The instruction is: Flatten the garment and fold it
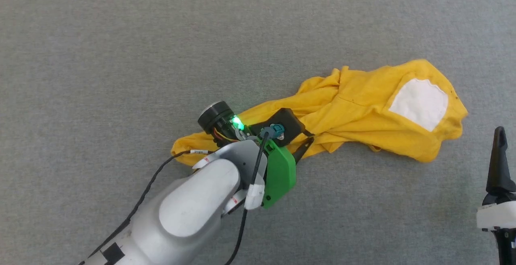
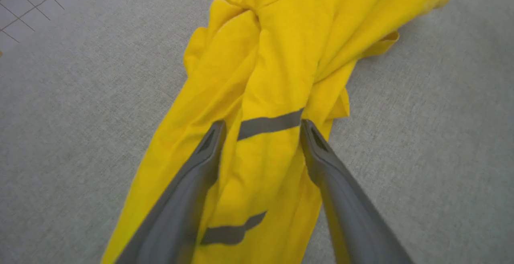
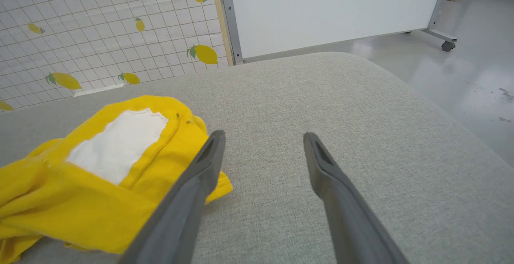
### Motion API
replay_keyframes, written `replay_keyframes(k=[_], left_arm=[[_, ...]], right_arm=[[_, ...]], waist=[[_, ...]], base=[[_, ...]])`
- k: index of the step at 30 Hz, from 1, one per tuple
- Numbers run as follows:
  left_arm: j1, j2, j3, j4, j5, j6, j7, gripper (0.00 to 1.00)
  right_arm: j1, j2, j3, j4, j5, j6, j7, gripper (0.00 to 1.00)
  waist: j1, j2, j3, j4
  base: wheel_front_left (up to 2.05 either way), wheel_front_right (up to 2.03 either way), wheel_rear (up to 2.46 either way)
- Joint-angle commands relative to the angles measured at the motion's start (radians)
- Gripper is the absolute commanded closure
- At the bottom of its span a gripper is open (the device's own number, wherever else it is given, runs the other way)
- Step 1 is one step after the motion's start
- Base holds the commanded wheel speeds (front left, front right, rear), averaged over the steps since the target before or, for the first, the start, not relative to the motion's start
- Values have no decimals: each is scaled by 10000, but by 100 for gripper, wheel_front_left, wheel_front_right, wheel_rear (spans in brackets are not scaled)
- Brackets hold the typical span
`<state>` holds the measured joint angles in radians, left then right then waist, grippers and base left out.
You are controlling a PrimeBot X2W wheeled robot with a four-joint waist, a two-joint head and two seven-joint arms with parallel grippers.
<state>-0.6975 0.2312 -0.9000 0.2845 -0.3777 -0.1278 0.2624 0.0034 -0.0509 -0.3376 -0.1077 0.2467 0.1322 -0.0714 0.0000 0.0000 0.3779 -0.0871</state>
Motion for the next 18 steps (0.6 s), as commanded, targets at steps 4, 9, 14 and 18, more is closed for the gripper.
replay_keyframes(k=[4,9,14,18], left_arm=[[-312,63,-140,291,-283,-28,-353,100],[-370,-177,230,219,-742,2,-957,100],[-305,-497,1423,-505,-1956,386,-1350,100],[-205,-219,2832,-1064,-2765,1178,-1611,100]], right_arm=[[-216,6,-46,139,40,-15,-146,0],[-194,6,-88,291,27,-15,-150,0],[-76,7,-129,305,-24,-15,-62,0],[31,7,-101,243,-19,-15,61,0]], waist=[[0,0,117,-146],[0,0,-169,23],[0,0,-511,269],[0,0,-598,393]], base=[[0,0,0],[0,0,0],[0,0,0],[0,0,0]])
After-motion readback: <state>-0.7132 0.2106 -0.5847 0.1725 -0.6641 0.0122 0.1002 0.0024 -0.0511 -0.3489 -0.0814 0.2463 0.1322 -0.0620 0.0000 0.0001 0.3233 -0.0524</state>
